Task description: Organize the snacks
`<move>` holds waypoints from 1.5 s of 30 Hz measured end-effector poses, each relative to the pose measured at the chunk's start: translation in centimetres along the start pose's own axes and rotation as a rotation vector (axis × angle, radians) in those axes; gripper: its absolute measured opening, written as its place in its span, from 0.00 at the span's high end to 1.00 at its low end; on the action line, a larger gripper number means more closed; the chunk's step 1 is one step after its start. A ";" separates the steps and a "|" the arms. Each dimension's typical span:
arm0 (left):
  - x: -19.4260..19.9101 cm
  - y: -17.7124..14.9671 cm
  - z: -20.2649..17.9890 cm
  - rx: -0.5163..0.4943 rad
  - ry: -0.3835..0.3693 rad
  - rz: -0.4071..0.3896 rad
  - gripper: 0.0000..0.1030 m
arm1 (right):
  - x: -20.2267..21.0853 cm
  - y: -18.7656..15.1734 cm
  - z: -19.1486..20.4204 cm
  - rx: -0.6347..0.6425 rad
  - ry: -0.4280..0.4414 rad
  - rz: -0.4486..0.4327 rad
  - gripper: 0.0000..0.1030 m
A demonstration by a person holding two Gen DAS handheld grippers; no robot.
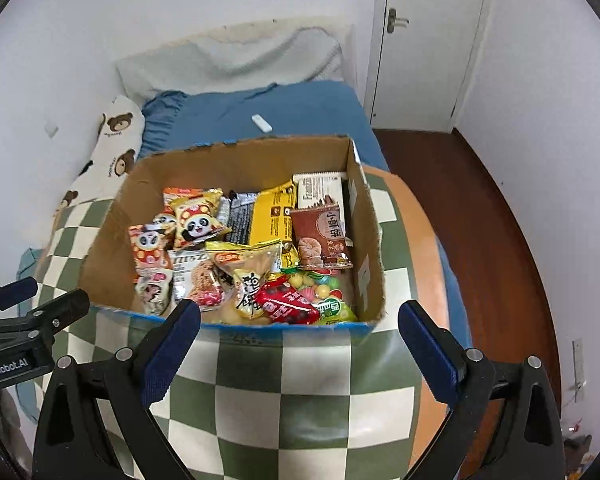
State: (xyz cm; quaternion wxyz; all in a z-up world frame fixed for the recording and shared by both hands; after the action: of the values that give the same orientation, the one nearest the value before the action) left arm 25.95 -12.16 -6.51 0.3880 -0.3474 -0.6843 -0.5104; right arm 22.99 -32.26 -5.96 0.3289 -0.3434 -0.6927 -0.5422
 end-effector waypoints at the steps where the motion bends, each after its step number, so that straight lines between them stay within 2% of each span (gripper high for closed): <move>1: 0.9 -0.2 0.1 0.002 -0.003 -0.020 0.04 | 0.9 -0.1 0.0 0.002 -0.001 -0.014 0.02; 9: 7.1 -2.4 0.5 0.010 -0.012 -0.145 0.04 | 7.8 -1.5 0.5 0.001 -0.001 -0.113 0.01; 19: 13.1 -5.2 0.4 -0.001 -0.038 -0.215 0.04 | 15.2 -4.3 1.9 0.016 0.020 -0.195 0.01; 26: 17.0 -7.2 0.4 -0.029 -0.013 -0.298 0.04 | 19.3 -5.4 2.6 0.044 0.011 -0.247 0.00; 33: 19.0 -8.5 0.7 -0.027 -0.015 -0.316 0.04 | 21.5 -6.1 2.8 0.052 0.015 -0.270 0.00; 43: 18.7 -9.0 0.7 -0.022 -0.020 -0.313 0.04 | 21.9 -6.4 2.8 0.055 0.003 -0.273 0.00; 45: 18.9 -9.0 0.6 -0.019 -0.023 -0.318 0.01 | 21.9 -6.4 2.7 0.052 0.001 -0.274 0.00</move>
State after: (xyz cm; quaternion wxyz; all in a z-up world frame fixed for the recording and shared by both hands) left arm 9.32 -12.19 6.24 0.2910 -0.2442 -0.7303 -0.5677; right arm 5.47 -28.15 8.32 0.2608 -0.2366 -0.7469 -0.5640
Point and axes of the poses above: each gripper's, at about its wrist camera, not at the fingertips, and x roughly against the way its jaws point, z to its left, y to its top, the point moved 6 cm from there along -x, roughly the way its jaws point, and after that the axes turned 14 degrees about x, right-handed, at the moved point
